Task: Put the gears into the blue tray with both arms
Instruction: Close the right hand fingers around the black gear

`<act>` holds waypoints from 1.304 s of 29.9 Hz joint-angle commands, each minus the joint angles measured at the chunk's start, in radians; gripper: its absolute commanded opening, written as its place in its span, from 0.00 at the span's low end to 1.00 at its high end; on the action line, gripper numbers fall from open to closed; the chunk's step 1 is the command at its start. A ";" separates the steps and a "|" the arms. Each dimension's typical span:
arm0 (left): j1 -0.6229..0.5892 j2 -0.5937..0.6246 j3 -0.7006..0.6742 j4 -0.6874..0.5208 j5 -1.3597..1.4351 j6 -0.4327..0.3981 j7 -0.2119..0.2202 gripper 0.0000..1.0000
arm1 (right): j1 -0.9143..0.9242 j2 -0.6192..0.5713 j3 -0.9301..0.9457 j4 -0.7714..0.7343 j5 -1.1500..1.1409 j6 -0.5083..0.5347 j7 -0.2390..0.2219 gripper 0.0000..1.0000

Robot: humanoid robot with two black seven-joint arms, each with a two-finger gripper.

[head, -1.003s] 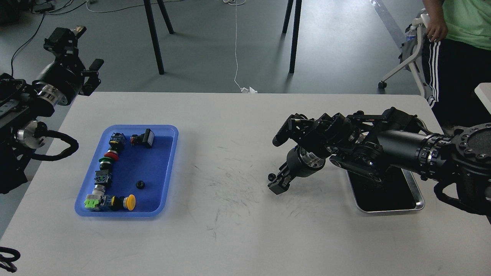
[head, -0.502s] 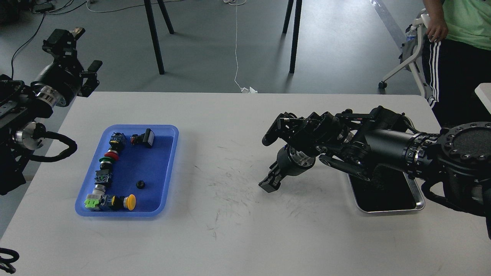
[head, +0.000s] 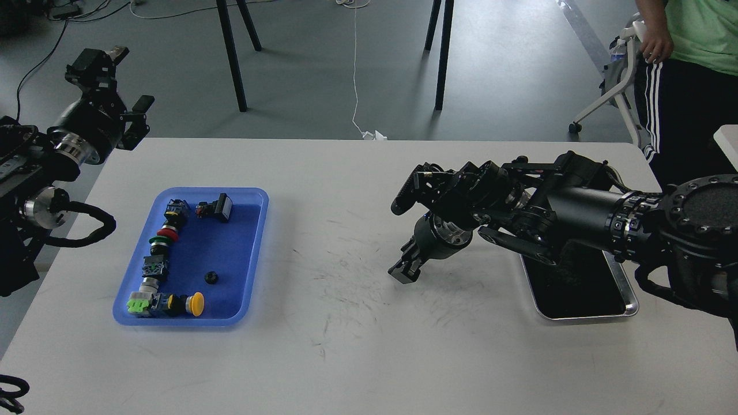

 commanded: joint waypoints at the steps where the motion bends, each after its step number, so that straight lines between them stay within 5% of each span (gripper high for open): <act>1: 0.004 -0.005 0.000 0.015 0.000 0.000 0.000 0.98 | 0.007 -0.004 -0.019 -0.003 0.000 0.000 0.008 0.55; 9: 0.006 -0.009 0.000 0.015 0.000 0.000 0.000 0.98 | 0.003 -0.004 -0.022 -0.004 0.000 0.000 0.012 0.55; 28: 0.010 -0.011 0.000 0.015 0.000 0.001 0.000 0.98 | 0.020 -0.001 -0.045 0.000 0.000 0.000 0.012 0.32; 39: 0.015 -0.009 0.000 0.015 0.000 0.001 0.000 0.98 | 0.023 0.001 -0.045 0.006 0.003 0.000 0.012 0.29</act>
